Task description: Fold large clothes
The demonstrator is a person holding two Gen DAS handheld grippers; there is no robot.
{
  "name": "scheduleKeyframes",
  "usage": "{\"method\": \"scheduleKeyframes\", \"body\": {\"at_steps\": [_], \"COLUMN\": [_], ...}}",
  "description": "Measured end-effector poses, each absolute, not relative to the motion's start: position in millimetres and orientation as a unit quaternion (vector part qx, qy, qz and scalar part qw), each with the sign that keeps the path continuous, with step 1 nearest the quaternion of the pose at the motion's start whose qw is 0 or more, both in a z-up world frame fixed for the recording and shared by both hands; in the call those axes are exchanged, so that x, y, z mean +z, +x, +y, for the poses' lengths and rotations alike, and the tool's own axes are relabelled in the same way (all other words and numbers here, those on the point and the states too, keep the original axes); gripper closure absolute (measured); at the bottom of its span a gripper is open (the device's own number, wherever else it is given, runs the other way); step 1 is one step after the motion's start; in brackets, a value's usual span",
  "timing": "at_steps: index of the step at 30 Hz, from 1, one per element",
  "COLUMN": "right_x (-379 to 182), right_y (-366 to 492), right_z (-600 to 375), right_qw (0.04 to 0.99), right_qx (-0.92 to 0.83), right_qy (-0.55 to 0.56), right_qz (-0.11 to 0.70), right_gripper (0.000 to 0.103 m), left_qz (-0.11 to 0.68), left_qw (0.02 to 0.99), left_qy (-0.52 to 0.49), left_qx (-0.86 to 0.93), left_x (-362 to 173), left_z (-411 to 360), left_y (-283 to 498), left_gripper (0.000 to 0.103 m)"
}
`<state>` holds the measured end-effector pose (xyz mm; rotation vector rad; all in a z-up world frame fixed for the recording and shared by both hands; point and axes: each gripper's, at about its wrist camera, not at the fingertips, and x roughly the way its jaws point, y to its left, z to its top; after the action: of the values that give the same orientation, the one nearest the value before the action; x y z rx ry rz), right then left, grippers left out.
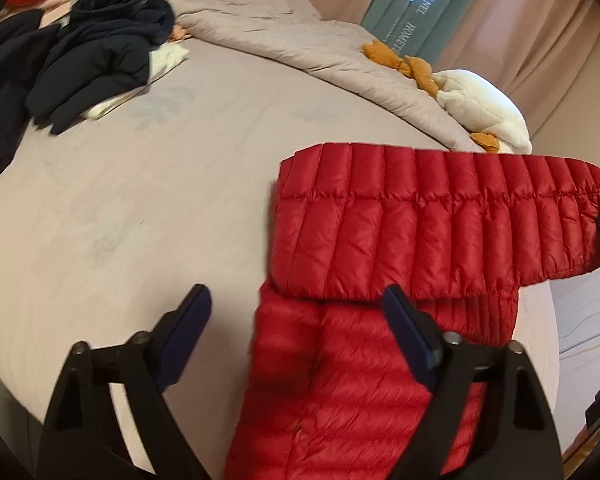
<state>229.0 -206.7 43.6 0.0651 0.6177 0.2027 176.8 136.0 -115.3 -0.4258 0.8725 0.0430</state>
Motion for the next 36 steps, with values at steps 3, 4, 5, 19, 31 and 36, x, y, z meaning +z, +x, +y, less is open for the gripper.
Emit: {"method": "scheduleKeyframes", "body": {"at_steps": [3, 4, 5, 19, 31, 36], "right_x": [39.4, 37.4, 34.3, -6.3, -49.8, -76.5], "right_y": [236.8, 237.4, 237.6, 256.9, 268.4, 272.2], "right_z": [-211.8, -214.2, -218.1, -253.2, -274.9, -282.1], "right_qw": [0.948, 0.948, 0.949, 0.934, 0.915, 0.901], "right_qx": [0.090, 0.086, 0.080, 0.037, 0.007, -0.008], "right_qy": [0.036, 0.037, 0.038, 0.059, 0.077, 0.082], "right_qz": [0.302, 0.303, 0.304, 0.350, 0.396, 0.426], "right_gripper": [0.088, 0.088, 0.088, 0.088, 0.088, 0.088], "left_qz": [0.409, 0.413, 0.421, 0.487, 0.501, 0.505], "left_qw": [0.888, 0.887, 0.883, 0.856, 0.847, 0.845], "left_qy": [-0.209, -0.209, -0.208, -0.174, -0.177, -0.178], "left_qx": [-0.007, -0.011, -0.016, -0.015, -0.012, -0.010], "left_x": [-116.0, -117.7, -120.7, -181.0, -190.4, -193.1], "left_z": [128.9, 126.6, 123.5, 89.9, 85.5, 84.9], "left_y": [194.8, 199.9, 206.7, 265.9, 282.2, 283.1], "left_gripper": [0.031, 0.037, 0.039, 0.068, 0.068, 0.068]}}
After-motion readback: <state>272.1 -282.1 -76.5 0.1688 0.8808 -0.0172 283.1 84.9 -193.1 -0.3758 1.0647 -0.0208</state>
